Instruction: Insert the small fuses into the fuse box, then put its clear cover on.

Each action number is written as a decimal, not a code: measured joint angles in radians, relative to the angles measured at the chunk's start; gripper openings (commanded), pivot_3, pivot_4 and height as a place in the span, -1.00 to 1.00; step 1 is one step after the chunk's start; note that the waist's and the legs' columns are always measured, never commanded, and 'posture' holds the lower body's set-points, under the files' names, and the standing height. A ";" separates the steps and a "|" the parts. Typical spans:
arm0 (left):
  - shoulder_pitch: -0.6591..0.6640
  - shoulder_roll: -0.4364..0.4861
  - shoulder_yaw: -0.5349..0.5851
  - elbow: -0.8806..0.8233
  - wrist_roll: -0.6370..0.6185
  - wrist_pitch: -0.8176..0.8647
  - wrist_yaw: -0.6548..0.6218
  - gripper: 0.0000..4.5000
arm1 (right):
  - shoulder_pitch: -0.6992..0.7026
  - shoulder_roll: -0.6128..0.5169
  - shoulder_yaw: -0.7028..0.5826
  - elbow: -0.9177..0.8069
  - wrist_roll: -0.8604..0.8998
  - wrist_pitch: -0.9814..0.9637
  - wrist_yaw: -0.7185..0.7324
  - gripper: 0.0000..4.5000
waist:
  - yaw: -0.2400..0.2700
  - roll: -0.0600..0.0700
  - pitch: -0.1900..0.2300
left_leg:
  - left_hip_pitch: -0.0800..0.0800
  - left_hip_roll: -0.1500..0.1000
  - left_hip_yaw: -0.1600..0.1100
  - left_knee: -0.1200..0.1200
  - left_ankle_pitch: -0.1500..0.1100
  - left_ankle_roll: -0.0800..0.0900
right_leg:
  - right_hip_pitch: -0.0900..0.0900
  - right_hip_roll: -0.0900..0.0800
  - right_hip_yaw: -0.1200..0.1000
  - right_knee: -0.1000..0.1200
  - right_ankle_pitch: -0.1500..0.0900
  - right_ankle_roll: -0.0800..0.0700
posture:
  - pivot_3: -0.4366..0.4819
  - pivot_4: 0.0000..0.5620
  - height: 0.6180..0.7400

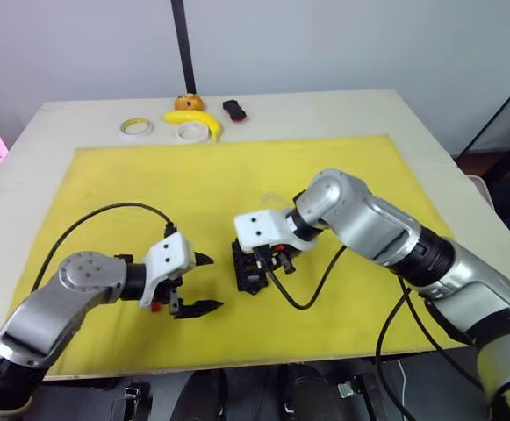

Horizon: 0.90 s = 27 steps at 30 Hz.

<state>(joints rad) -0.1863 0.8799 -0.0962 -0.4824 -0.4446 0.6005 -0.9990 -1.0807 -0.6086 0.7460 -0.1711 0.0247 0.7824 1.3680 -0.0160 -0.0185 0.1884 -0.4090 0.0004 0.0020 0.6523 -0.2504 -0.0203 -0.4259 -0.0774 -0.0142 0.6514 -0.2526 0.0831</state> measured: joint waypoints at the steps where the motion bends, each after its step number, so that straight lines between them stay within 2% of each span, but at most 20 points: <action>1: -0.002 0.000 0.000 0.001 0.000 0.000 0.000 1.00 | -0.001 0.000 -0.008 0.000 0.000 -0.005 0.004 -0.40 | 0.000 0.000 0.000 | 0.000 0.000 0.000 0.000 0.000 0.000 | 0.000 0.000 0.000 0.000 0.000 0.000 | -0.05 -0.47 1.00; 11: -0.012 -0.008 0.000 0.008 0.000 -0.002 -0.001 1.00 | -0.020 -0.009 -0.109 0.005 0.042 -0.037 0.046 -0.40 | 0.001 0.000 0.000 | 0.000 0.000 0.000 0.000 0.000 0.000 | 0.000 0.000 0.000 0.000 0.000 0.000 | -0.05 -0.47 1.00; 16: -0.014 -0.008 0.002 0.008 -0.001 -0.002 -0.002 1.00 | 0.074 -0.008 -0.223 -0.031 0.119 -0.071 0.026 -0.40 | 0.003 0.000 0.000 | 0.000 0.000 0.000 0.000 0.000 0.000 | 0.001 0.000 0.000 0.000 0.000 0.000 | -0.05 -0.47 1.00; 19: -0.019 -0.008 0.002 0.009 -0.001 -0.002 -0.002 1.00 | 0.160 0.025 -0.264 -0.043 0.157 -0.106 -0.017 -0.76 | 0.000 0.000 0.000 | 0.000 0.000 0.000 0.000 0.000 0.000 | 0.000 0.000 0.000 0.000 0.000 0.000 | -0.05 -0.47 1.00; 20: -0.020 -0.008 0.002 0.009 -0.001 -0.002 -0.002 1.00 | 0.176 0.033 -0.272 -0.043 0.164 -0.114 -0.028 -0.98 | -0.001 0.000 0.000 | 0.000 0.000 0.000 0.000 0.000 0.000 | 0.000 0.000 0.000 0.001 0.000 0.000 | -0.05 -0.47 1.00; 27: -0.026 -0.026 0.002 0.012 -0.001 -0.001 0.003 1.00 | 0.274 0.040 -0.328 -0.040 0.207 -0.165 -0.068 -0.98 | 0.003 0.000 0.000 | 0.000 0.000 0.000 0.001 0.000 0.000 | 0.001 0.000 0.000 0.000 0.000 0.000 | -0.05 -0.47 1.00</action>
<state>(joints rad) -0.2124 0.8541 -0.0941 -0.4708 -0.4458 0.5999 -0.9958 -0.8066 -0.5688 0.4180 -0.2111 0.2314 0.6178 1.2995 -0.0132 -0.0190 0.1882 -0.4090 0.0004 0.0017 0.6528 -0.2504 -0.0203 -0.4252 -0.0776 -0.0141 0.6519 -0.2525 0.0834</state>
